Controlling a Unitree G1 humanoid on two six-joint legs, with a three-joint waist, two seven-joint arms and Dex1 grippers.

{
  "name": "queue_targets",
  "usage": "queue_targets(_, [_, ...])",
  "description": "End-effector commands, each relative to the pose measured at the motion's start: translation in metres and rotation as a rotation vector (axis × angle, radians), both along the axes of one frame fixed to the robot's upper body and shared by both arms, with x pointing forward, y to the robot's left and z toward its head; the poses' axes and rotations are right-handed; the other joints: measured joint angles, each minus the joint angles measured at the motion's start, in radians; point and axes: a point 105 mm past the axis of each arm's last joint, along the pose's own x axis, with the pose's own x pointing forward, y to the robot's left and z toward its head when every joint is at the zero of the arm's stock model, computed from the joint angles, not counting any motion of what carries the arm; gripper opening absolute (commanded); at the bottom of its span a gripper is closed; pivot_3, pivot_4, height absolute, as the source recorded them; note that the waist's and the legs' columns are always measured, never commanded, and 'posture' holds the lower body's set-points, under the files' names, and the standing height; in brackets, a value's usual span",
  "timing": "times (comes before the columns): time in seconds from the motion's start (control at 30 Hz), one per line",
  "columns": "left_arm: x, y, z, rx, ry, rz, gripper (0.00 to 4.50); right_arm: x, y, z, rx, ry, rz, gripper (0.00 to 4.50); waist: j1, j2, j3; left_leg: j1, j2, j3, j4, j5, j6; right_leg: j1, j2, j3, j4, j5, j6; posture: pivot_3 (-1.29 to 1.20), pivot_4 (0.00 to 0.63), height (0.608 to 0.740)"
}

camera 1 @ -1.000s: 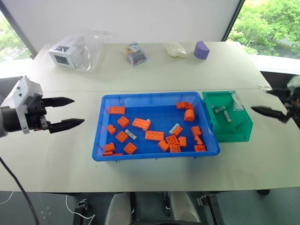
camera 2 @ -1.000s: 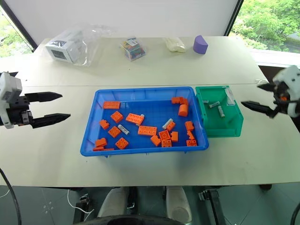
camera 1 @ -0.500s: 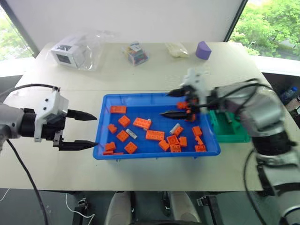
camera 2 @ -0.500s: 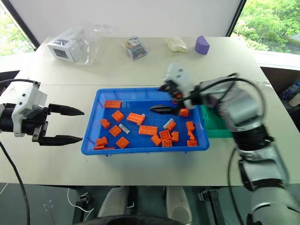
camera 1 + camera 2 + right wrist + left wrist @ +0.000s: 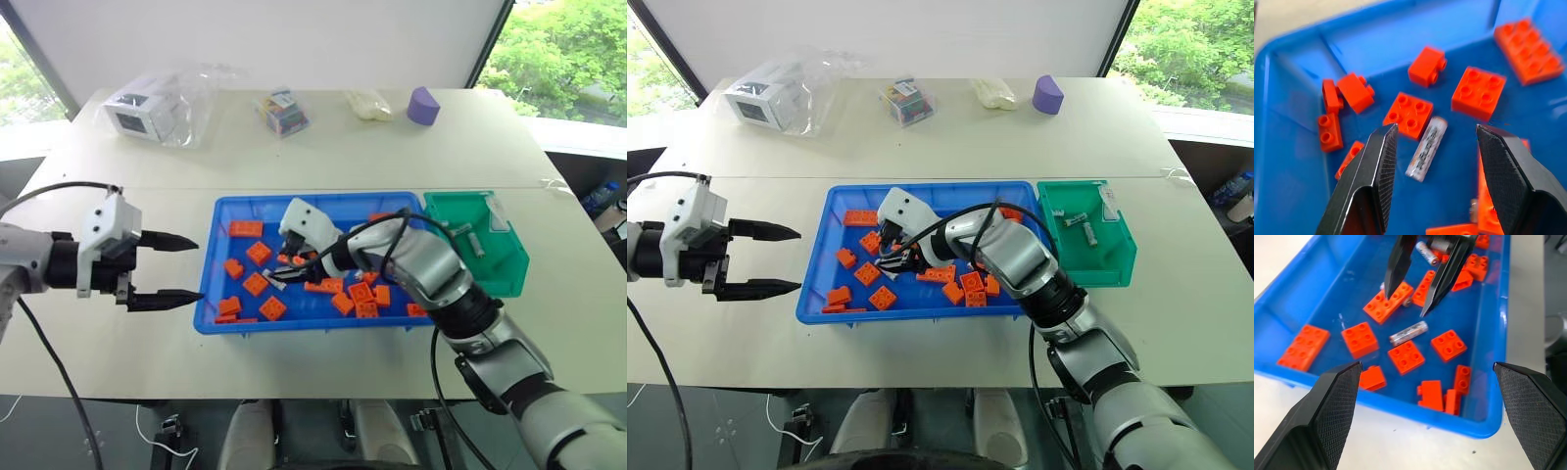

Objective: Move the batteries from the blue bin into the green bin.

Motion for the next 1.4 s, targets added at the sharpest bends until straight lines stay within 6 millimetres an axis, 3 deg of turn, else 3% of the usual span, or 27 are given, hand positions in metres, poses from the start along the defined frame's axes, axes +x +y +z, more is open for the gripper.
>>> queue_targets(0.03, [-0.001, 0.000, 0.012, -0.013, -0.046, 0.005, 4.50, -0.004, 0.007, 0.001, 0.008, -0.007, 0.018, 2.60, 0.000, 0.000, 0.000, 0.000, 0.000, 0.000, 0.000, 0.000, 0.000, 0.000, 0.000, 0.000, 0.000, 0.000, 0.000, 0.00, 0.150, 0.734])
queue_targets(0.4, [0.000, -0.007, 0.012, -0.015, -0.049, -0.007, 4.50, -0.012, 0.012, -0.028, -0.047, 0.037, 0.054, 2.60, 0.000, 0.000, 0.000, 0.000, 0.000, 0.000, 0.000, 0.000, 0.000, 0.000, 0.000, 0.000, 0.000, 0.000, 0.000, 0.00, 0.150, 0.734])
queue_targets(0.5, [0.003, -0.009, 0.013, -0.019, -0.052, -0.016, 4.50, -0.004, 0.014, -0.036, -0.066, 0.012, 0.042, 1.67, -0.001, 0.000, 0.000, 0.000, 0.000, -0.001, 0.000, 0.000, 0.000, 0.000, 0.000, 0.000, 0.000, 0.000, 0.000, 0.00, 0.150, 0.734])
queue_targets(0.6, [0.003, -0.014, 0.014, -0.027, -0.052, -0.033, 4.50, 0.001, 0.013, -0.037, -0.072, -0.015, 0.044, 0.15, -0.001, 0.000, 0.000, 0.001, 0.000, 0.000, 0.000, 0.000, 0.000, 0.001, 0.001, 0.000, 0.000, 0.000, 0.000, 0.00, 0.150, 0.734])
queue_targets(0.73, [0.005, -0.023, 0.013, -0.065, -0.044, -0.052, 4.50, 0.005, 0.006, -0.020, -0.035, -0.037, 0.041, 0.06, 0.000, -0.001, 0.000, 0.001, 0.000, -0.001, 0.000, 0.000, 0.000, 0.001, 0.001, 0.000, 0.000, 0.000, 0.000, 0.00, 0.150, 0.734])
queue_targets(0.83, [0.006, -0.030, 0.009, -0.088, -0.035, -0.066, 4.50, 0.007, -0.010, 0.016, 0.042, -0.034, 0.015, 0.06, 0.006, 0.000, 0.000, 0.001, 0.000, -0.001, 0.000, 0.000, 0.000, 0.002, 0.000, 0.000, 0.000, 0.000, 0.000, 0.00, 0.150, 0.734])
queue_targets(0.9, [0.007, -0.034, 0.006, -0.100, -0.037, -0.076, 4.50, 0.009, -0.025, 0.044, 0.089, -0.044, -0.019, 0.06, 0.005, -0.001, 0.000, 0.001, -0.001, -0.001, 0.000, 0.000, 0.000, 0.002, 0.000, 0.000, 0.000, 0.000, 0.000, 0.00, 0.150, 0.734])
queue_targets(1.0, [0.011, -0.043, 0.004, -0.136, -0.039, -0.089, 4.50, 0.011, -0.069, 0.097, 0.148, -0.080, -0.105, 0.06, 0.008, 0.000, 0.000, 0.001, 0.000, -0.001, 0.000, 0.000, 0.000, 0.002, 0.000, 0.000, 0.000, 0.000, 0.000, 0.00, 0.150, 0.734])
queue_targets(1.1, [0.012, -0.048, 0.004, -0.161, -0.045, -0.100, 4.50, 0.017, -0.123, 0.121, 0.120, -0.135, -0.246, 0.06, 0.009, -0.001, 0.000, 0.001, -0.001, -0.002, 0.000, 0.000, 0.000, 0.002, 0.000, -0.001, -0.001, 0.000, 0.000, 0.00, 0.150, 0.734])
queue_targets(1.17, [0.014, -0.050, 0.004, -0.167, -0.050, -0.101, 4.50, 0.022, -0.165, 0.122, 0.064, -0.161, -0.376, 0.06, 0.009, -0.002, -0.001, 0.001, -0.001, -0.003, 0.000, 0.000, 0.000, 0.003, 0.000, -0.001, -0.002, 0.000, 0.000, 0.00, 0.150, 0.734])
queue_targets(1.3, [0.017, -0.050, 0.001, -0.171, -0.060, -0.096, 4.50, 0.018, -0.232, 0.100, -0.081, -0.176, -0.550, 0.06, 0.003, -0.002, 0.000, 0.001, -0.001, -0.002, -0.001, 0.000, 0.000, 0.003, -0.001, -0.001, -0.003, 0.000, 0.000, 0.00, 0.150, 0.734])
queue_targets(1.4, [0.018, -0.050, 0.001, -0.172, -0.066, -0.094, 4.50, 0.012, -0.265, 0.082, -0.143, -0.149, -0.646, 0.06, -0.001, -0.001, 0.000, 0.002, -0.001, -0.002, -0.001, 0.000, 0.000, 0.002, 0.000, 0.000, -0.002, 0.000, 0.000, 0.00, 0.150, 0.734])
